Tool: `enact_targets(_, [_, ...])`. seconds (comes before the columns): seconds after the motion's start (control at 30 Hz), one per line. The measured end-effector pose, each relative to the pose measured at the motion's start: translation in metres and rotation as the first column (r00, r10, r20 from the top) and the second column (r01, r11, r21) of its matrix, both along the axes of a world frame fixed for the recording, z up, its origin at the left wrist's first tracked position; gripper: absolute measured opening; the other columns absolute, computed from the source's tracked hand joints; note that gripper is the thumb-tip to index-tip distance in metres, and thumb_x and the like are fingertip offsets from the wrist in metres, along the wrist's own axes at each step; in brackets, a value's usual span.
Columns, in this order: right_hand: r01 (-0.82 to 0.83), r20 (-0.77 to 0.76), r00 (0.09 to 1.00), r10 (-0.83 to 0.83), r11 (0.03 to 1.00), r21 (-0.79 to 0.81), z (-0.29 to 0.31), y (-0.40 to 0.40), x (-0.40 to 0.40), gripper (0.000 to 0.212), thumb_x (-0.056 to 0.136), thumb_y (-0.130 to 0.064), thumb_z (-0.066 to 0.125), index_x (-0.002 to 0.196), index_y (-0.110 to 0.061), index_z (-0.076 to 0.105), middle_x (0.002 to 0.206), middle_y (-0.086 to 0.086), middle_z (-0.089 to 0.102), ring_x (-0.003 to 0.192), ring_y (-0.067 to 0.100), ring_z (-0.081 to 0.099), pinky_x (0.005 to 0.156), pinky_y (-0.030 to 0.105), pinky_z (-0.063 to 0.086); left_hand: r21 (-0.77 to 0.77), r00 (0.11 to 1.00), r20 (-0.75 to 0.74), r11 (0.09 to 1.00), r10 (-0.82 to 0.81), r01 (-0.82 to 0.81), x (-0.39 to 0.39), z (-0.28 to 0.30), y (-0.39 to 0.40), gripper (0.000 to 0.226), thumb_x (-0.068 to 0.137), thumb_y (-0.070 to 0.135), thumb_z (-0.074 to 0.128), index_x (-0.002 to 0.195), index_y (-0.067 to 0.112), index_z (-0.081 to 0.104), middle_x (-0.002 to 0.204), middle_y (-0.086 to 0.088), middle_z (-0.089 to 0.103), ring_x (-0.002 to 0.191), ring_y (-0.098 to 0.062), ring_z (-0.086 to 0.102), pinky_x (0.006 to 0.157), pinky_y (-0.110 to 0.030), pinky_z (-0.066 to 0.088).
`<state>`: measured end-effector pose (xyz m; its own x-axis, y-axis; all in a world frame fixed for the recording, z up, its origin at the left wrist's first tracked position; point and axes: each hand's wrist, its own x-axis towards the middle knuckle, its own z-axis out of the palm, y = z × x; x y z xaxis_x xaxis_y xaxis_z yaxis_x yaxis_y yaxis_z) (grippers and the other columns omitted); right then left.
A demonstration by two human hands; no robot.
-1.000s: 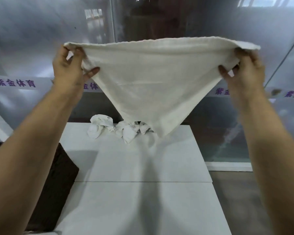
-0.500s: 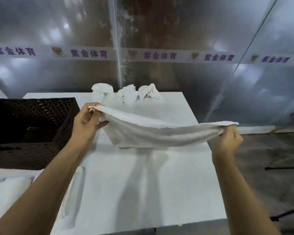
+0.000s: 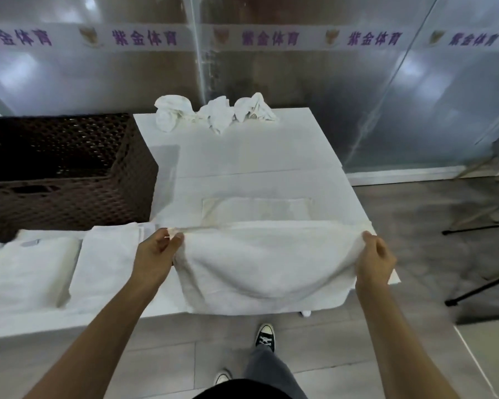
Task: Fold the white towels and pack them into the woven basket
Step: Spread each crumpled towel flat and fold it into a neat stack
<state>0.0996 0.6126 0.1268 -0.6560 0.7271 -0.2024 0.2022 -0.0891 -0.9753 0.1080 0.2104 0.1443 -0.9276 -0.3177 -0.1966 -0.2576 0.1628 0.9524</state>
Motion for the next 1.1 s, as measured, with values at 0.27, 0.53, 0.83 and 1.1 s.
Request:
enact_targets(0.27, [-0.131, 0.07, 0.989, 0.129, 0.991, 0.017, -0.014, 0.004, -0.037, 0.023, 0.097, -0.027, 0.06, 0.092, -0.006, 0.068, 0.076, -0.004, 0.053, 0.07, 0.011, 0.046, 0.067, 0.026, 0.04, -0.054, 0.988, 0.111, 0.993, 0.112, -0.107, -0.025, -0.023, 0.011, 0.011, 0.097, 0.026, 0.067, 0.085, 0.023, 0.068, 0.086, -0.002, 0.071, 0.085, -0.023, 0.066, 0.091, -0.057, 0.056])
enact_targets(0.53, [-0.231, 0.186, 0.956, 0.227, 0.973, 0.0, -0.045, 0.012, -0.122, 0.022, 0.098, -0.026, 0.059, 0.081, -0.013, 0.066, 0.071, -0.006, 0.054, 0.07, 0.012, 0.048, 0.067, 0.027, 0.04, -0.217, 0.978, 0.153, 0.97, 0.145, -0.11, -0.096, -0.042, 0.017, 0.027, 0.098, 0.028, 0.063, 0.083, 0.006, 0.059, 0.075, -0.008, 0.059, 0.074, -0.027, 0.057, 0.08, -0.051, 0.055])
enact_targets(0.83, [-0.257, 0.321, 0.916, 0.239, 0.966, 0.013, -0.081, 0.027, -0.196, 0.021, 0.099, -0.026, 0.058, 0.092, -0.008, 0.068, 0.075, -0.004, 0.055, 0.068, 0.011, 0.048, 0.061, 0.025, 0.041, -0.22, 0.957, 0.251, 0.971, 0.147, -0.092, -0.176, -0.072, 0.02, 0.027, 0.095, 0.031, 0.065, 0.083, 0.007, 0.059, 0.072, -0.007, 0.054, 0.064, -0.023, 0.047, 0.067, -0.039, 0.046])
enact_targets(1.1, [-0.231, 0.433, 0.884, 0.177, 0.97, 0.074, -0.128, 0.036, -0.239, 0.018, 0.098, -0.025, 0.061, 0.092, -0.011, 0.07, 0.083, 0.005, 0.063, 0.081, 0.023, 0.057, 0.08, 0.034, 0.05, -0.235, 0.934, 0.352, 0.972, 0.068, 0.017, -0.257, -0.12, 0.023, 0.025, 0.092, 0.034, 0.066, 0.071, 0.026, 0.055, 0.067, 0.002, 0.056, 0.069, -0.025, 0.054, 0.071, -0.039, 0.051])
